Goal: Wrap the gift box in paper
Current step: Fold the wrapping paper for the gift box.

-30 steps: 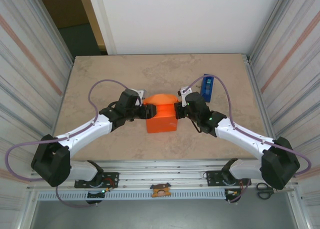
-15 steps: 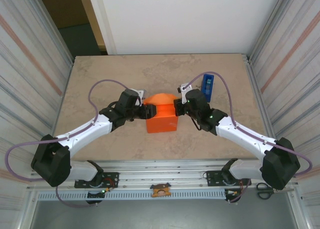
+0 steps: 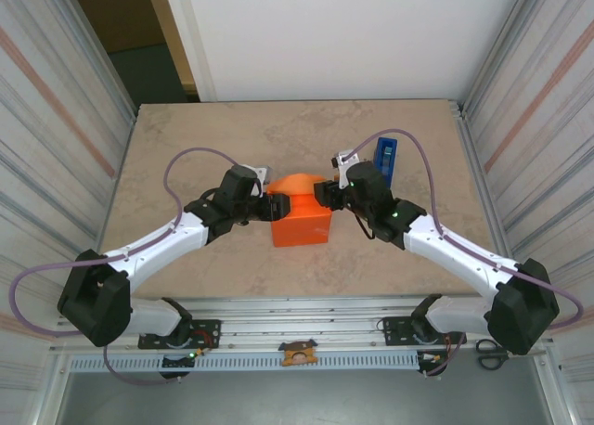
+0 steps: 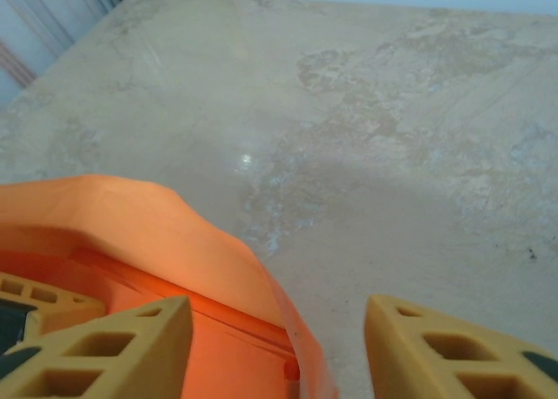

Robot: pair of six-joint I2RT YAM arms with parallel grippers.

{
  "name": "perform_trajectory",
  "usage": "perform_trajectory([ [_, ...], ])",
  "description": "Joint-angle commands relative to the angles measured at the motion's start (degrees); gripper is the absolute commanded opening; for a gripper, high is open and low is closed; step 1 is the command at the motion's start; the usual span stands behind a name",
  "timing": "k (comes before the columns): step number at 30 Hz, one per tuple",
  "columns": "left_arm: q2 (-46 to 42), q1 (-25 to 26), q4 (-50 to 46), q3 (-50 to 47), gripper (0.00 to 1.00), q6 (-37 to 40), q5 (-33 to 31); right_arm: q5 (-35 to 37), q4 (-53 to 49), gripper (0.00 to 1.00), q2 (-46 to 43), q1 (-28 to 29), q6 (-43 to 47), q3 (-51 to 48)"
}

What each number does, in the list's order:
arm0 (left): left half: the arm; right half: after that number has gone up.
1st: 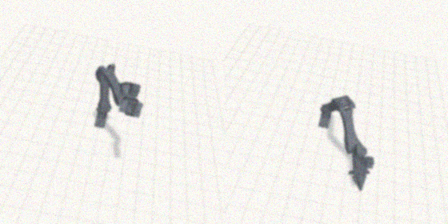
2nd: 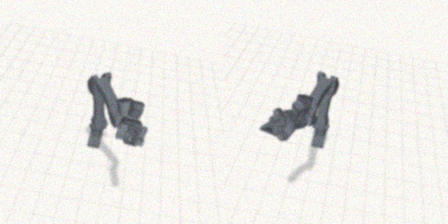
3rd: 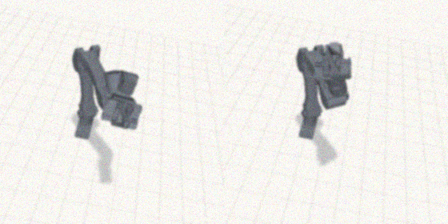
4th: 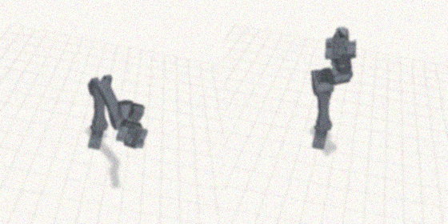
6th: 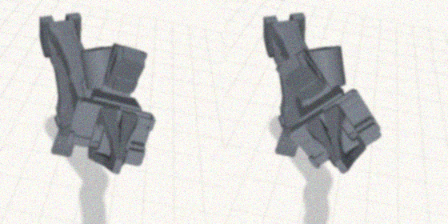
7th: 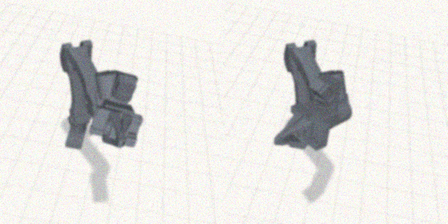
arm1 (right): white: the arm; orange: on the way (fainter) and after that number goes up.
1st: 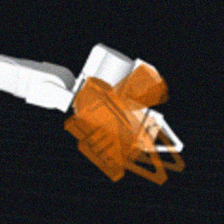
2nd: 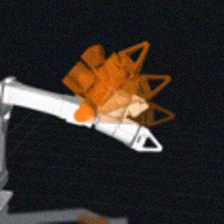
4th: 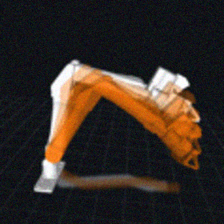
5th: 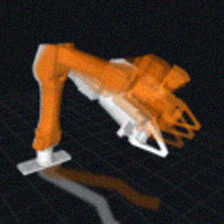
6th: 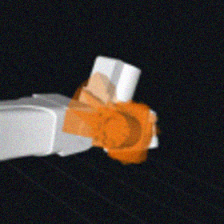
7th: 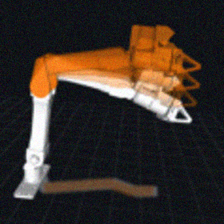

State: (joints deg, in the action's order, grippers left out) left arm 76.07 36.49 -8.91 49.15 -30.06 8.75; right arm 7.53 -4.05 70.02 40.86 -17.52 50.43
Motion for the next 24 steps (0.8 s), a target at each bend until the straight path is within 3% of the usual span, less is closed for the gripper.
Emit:
perform_trajectory([
  [1, 0.5, 0.5, -3.6, -1.8, 0.61, 0.1, 1.0, -0.6, -3.3, 0.58, -0.3, -0.1, -1.8, 0.7],
  [10, 1.0, 0.5, -3.2, -1.4, 0.61, -0.2, 1.5, -0.6, -2.5, 0.61, 3.7, 1.3, -5.0, -2.1],
  [15, 0.4, 0.5, -4.3, 0.1, 0.62, -0.2, 0.8, 3.3, -2.4, 0.58, 5.2, 1.6, -5.2, -4.8],
  [18, -1.2, 0.5, -7.2, 2.4, 0.68, 0.0, -2.3, 3.3, -2.8, 0.56, 5.4, 1.5, -5.4, -6.0],
  [24, -6.1, 1.9, -8.6, 3.2, 0.67, -0.3, -10.8, 3.5, -3.2, 0.54, 5.2, 1.8, -5.4, -6.5],
])
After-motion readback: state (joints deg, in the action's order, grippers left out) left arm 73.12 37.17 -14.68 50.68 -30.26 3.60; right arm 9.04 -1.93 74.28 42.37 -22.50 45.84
